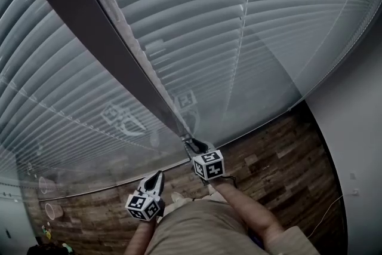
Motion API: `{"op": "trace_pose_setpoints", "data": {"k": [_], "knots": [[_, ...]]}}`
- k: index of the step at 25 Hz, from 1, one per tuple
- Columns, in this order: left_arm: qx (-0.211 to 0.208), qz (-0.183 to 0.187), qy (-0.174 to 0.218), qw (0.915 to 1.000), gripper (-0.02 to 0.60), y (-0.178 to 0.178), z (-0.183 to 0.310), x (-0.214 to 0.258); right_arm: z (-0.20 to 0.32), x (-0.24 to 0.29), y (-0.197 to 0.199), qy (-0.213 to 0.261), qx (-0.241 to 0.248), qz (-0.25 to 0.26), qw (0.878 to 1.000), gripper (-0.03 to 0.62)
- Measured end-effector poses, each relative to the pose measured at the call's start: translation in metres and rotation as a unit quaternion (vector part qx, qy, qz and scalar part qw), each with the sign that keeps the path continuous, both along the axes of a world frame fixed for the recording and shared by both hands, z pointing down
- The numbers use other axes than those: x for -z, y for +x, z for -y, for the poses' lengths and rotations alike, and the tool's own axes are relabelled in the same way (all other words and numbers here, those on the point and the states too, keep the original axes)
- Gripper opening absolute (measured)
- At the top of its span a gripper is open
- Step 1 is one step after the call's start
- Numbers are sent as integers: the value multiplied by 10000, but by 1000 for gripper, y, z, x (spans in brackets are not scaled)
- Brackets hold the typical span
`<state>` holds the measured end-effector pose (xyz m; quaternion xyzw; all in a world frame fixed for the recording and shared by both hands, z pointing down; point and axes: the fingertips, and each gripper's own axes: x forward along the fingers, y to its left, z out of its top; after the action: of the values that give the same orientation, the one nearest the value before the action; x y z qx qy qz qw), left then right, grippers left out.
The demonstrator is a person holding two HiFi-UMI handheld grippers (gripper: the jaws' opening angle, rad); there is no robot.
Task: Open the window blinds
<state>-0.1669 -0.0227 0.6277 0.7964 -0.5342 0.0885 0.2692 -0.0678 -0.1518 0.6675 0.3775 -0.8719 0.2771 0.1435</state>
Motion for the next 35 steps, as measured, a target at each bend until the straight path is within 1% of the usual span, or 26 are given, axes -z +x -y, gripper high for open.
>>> {"op": "trace_pose_setpoints", "data": {"k": [1, 2, 3, 4, 5, 6, 7, 8, 9, 11, 14, 15, 17, 20, 22, 23, 24, 25, 26, 28, 29, 30, 31, 32, 33, 35], "knots": [[6, -1, -1, 10000, 12, 0, 0, 0, -1, 1, -1, 357, 99, -572, 9977, 135], [10, 0, -1, 10000, 12, -1, 1, 0, -2, 1, -3, 848, 236, -1365, 9867, 134], [12, 1, 2, 10000, 12, -1, 1, 0, -3, 0, -5, 1379, 374, -2214, 9647, 135], [10, 1, 7, 10000, 12, 0, 2, 0, -4, -1, -6, 1854, 480, -2951, 9361, 135], [5, 2, 12, 10000, 12, 0, 2, 0, -5, -4, -6, 2208, 541, -3489, 9092, 135], [-5, 2, 18, 10000, 12, 1, 2, 1, -6, -6, -5, 2413, 568, -3810, 8907, 134], [-16, 0, 22, 10000, 12, 2, 2, 2, -6, -8, -3, 2491, 586, -3942, 8827, 133], [-24, -1, 23, 10000, 12, 3, 2, 2, -6, -9, -2, 2486, 613, -3925, 8834, 133], [-26, -1, 20, 10000, 12, 3, 2, 2, -7, -10, -2, 2432, 657, -3797, 8901, 135], [-21, 8, 14, 10000, 12, 2, 1, 2, -9, -10, -1, 2158, 731, -3239, 9182, 135], [-16, 14, 15, 10000, 12, 1, 1, 2, -12, -6, 6, 1213, 506, -1739, 9760, 157], [-14, 13, 10, 10000, 12, 0, 2, 1, -11, -6, 7, 869, 381, -1191, 9883, 160], [-15, 13, -7, 10000, 12, -1, 2, 0, -9, -7, 7, 337, 208, -296, 9988, 160], [-34, 12, -18, 10000, 12, -1, 3, -1, -9, -9, 3, -83, 193, 306, 9993, 160], [-40, 9, -27, 10000, 12, 0, 4, -2, -9, -9, -1, -143, 185, 284, 9993, 140], [-43, 9, -28, 10000, 12, 0, 5, -2, -9, -10, -1, -55, 199, 57, 9998, 134], [-47, 10, -29, 10000, 12, 0, 5, -3, -9, -10, -1, 153, 243, -386, 9988, 130], [-52, 12, -27, 10000, 12, 0, 6, -3, -9, -11, -1, 476, 311, -1034, 9930, 125], [-56, 12, -25, 10000, 12, 0, 6, -3, -9, -11, 0, 867, 381, -1788, 9793, 120], [-61, 10, -19, 10000, 12, 0, 7, -3, -8, -14, 2, 1619, 477, -3146, 9341, 111], [-61, 8, -16, 10000, 12, 0, 7, -2, -8, -15, 4, 1908, 501, -3622, 9110, 103], [-61, 6, -12, 10000, 12, 0, 6, -2, -8, -17, 6, 2106, 515, -3922, 8940, 94], [-61, 5, -10, 10000, 12, 0, 6, -2, -8, -18, 6, 2193, 526, -4036, 8867, 87], [-61, 6, -9, 10000, 12, -1, 6, -2, -8, -19, 6, 2158, 539, -3963, 8908, 86], [-60, 8, -8, 10000, 12, -1, 6, -2, -8, -21, 5, 2001, 559, -3707, 9052, 86], [-55, 10, -9, 10000, 12, -3, 5, -3, -10, -21, 0, 1367, 597, -2696, 9514, 89]]}}
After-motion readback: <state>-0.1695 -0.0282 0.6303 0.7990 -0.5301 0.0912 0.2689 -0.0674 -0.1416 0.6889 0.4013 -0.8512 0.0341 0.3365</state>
